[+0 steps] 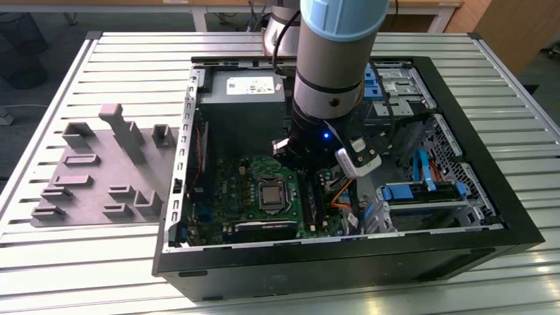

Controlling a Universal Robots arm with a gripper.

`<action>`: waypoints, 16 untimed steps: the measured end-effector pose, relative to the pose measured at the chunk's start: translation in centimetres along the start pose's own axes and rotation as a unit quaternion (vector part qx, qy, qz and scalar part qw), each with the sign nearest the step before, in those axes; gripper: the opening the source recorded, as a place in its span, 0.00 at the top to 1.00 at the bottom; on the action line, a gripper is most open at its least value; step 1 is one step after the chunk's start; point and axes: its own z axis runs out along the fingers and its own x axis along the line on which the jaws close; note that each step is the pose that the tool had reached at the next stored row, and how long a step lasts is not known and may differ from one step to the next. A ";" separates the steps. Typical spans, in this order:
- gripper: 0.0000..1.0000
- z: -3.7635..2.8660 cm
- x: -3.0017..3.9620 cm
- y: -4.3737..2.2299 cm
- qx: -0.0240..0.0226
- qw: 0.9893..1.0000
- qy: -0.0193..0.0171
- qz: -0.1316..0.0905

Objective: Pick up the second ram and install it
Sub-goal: 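Insert the second ram into the second slot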

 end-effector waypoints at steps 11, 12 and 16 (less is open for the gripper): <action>0.86 0.67 -0.04 0.01 0.000 1.000 0.000 0.000; 0.86 0.69 -0.04 0.01 0.000 1.000 0.000 0.000; 0.86 0.74 -0.03 0.01 0.000 1.000 0.000 0.000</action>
